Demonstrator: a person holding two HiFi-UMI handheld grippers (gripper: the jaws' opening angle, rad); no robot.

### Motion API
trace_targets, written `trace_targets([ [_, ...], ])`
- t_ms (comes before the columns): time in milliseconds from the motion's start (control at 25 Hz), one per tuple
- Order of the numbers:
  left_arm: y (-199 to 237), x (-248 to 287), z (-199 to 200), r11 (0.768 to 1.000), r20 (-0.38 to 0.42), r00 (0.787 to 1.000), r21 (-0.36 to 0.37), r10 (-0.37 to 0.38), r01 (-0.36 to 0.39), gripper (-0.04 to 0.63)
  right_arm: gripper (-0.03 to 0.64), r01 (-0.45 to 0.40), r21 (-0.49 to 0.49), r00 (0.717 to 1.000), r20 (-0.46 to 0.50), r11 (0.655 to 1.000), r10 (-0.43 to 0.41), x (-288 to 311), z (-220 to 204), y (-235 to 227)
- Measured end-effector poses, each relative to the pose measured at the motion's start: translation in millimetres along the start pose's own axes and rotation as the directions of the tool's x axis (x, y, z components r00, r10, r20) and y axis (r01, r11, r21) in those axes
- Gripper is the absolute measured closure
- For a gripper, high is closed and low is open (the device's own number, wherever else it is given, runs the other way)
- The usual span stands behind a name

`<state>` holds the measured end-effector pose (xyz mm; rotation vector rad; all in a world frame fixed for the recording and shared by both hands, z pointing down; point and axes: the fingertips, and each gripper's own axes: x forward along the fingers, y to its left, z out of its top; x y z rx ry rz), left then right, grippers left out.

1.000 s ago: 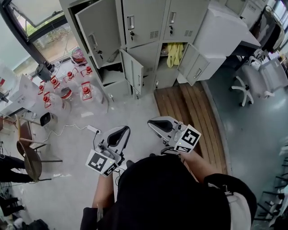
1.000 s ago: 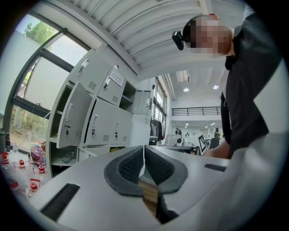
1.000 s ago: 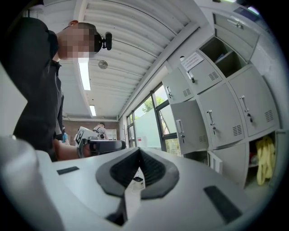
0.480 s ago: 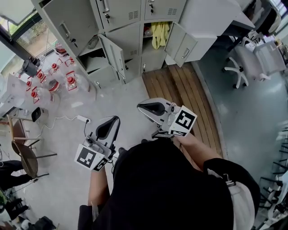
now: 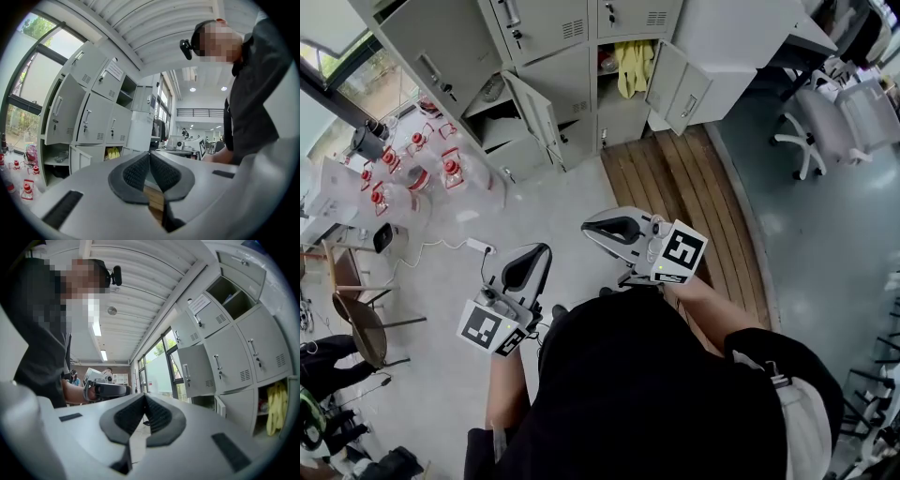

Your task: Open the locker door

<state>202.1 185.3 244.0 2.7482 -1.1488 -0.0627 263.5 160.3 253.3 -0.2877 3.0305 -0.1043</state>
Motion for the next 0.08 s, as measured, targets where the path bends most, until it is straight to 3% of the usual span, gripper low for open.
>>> trace_targets([
  [80, -2.3, 7.5, -3.2, 1.0, -0.006, 1.0, -0.006, -0.003, 0.003, 0.577, 0.604, 0.004, 0.013, 1.0, 0.0, 1.0, -0.004, -6.2, -2.5, -5.8],
])
